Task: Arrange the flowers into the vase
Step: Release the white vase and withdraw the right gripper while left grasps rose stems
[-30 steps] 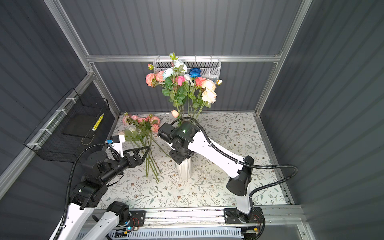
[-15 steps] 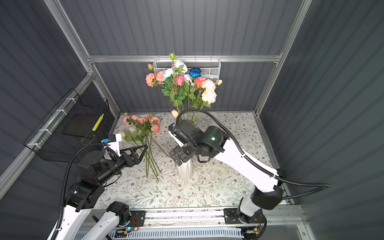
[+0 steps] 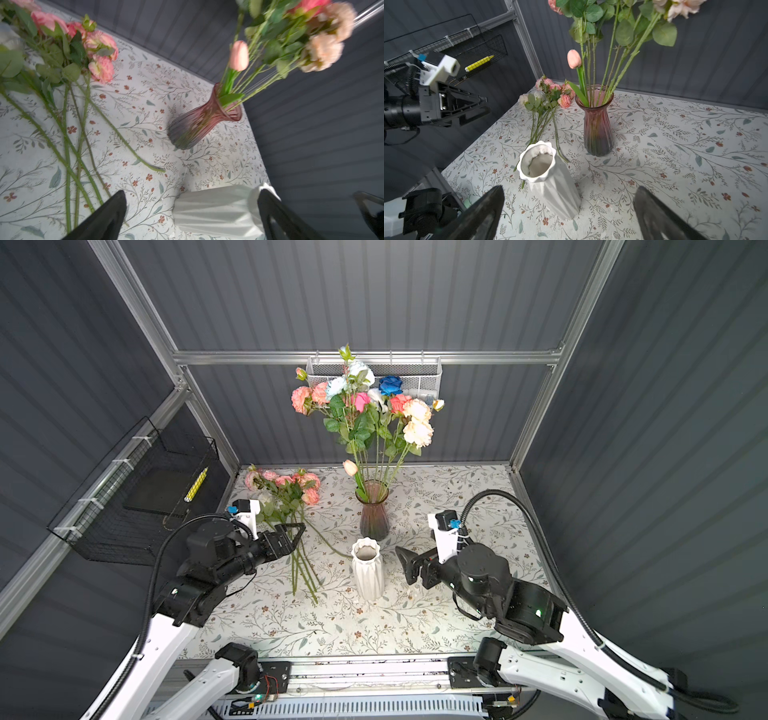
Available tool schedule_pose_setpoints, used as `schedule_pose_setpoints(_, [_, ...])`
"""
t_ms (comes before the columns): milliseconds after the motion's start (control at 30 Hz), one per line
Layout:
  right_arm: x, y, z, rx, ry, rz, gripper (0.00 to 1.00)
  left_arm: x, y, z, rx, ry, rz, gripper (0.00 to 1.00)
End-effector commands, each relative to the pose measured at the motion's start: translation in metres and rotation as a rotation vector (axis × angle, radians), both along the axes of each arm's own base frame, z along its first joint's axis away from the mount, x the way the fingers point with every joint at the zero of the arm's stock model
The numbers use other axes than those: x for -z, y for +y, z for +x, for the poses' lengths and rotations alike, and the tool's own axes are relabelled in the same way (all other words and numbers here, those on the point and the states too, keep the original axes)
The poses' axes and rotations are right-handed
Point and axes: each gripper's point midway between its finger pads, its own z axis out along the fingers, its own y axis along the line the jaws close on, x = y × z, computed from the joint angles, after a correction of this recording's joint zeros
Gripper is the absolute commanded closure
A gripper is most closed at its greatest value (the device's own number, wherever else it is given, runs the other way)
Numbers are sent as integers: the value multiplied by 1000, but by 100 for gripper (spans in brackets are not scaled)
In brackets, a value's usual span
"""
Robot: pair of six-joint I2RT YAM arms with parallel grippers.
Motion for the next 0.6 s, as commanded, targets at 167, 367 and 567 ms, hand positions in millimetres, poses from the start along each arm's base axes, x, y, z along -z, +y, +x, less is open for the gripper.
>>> schedule_pose_setpoints(167, [52,-7,-1,1,172,36,1,86,11,61,-144,165,75,27])
schedule_pose_setpoints(367, [92,-8,2,-3,304,43,1,122,20,111,-211,246,172,47])
schedule_pose_setpoints(567, [101,-28,2,84,289,66,1,162,26,150,-277,347,263,48])
